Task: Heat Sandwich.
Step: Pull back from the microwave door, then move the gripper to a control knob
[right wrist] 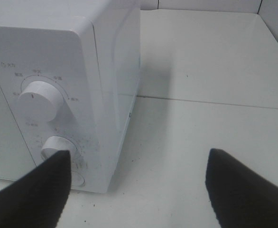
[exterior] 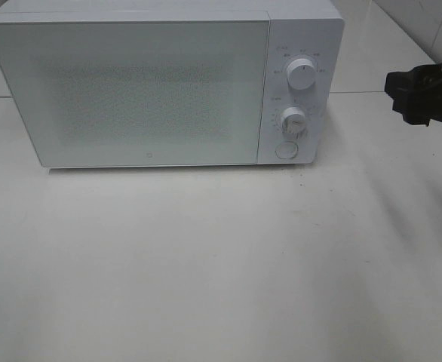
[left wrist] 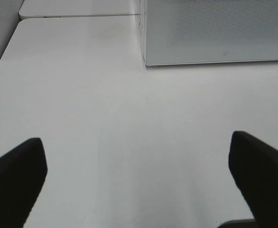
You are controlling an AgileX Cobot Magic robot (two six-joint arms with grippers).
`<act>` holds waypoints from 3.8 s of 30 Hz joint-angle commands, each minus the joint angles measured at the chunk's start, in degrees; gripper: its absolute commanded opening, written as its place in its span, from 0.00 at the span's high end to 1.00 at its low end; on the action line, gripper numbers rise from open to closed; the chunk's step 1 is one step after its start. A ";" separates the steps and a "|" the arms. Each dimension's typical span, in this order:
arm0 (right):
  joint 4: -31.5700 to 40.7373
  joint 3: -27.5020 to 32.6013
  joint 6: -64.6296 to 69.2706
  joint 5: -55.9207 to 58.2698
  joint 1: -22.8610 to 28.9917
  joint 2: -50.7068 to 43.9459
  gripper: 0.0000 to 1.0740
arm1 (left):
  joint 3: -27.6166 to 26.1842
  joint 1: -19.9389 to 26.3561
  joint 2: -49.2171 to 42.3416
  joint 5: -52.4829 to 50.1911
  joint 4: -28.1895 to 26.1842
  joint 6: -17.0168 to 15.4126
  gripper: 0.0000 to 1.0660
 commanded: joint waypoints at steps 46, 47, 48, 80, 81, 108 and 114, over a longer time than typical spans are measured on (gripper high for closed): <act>49.45 3.95 -19.77 -41.94 36.44 28.53 0.30 | 0.17 0.06 -1.55 -0.97 -0.29 0.06 0.03; 49.45 3.95 -19.77 -41.94 36.44 28.53 0.30 | 0.17 0.06 -1.55 -0.97 -0.29 0.06 0.03; 49.45 3.95 -19.77 -41.94 36.44 28.53 0.30 | 0.17 0.06 -1.55 -0.97 -0.29 0.06 0.03; 44.40 -9.74 -17.42 -39.48 32.66 39.65 0.30 | 0.17 0.06 -1.55 -0.97 -0.29 0.06 0.03; 43.77 -10.37 -17.42 -39.25 32.09 39.88 0.30 | 0.17 0.06 -1.55 -0.97 -0.29 0.06 0.03; 39.48 -19.54 -18.05 -35.52 26.93 46.01 0.31 | 0.17 0.06 -1.55 -0.97 -0.29 0.06 0.03; 39.94 -19.48 -18.05 -35.58 26.93 46.01 0.41 | 0.17 0.06 -1.55 -0.97 -0.29 0.06 0.03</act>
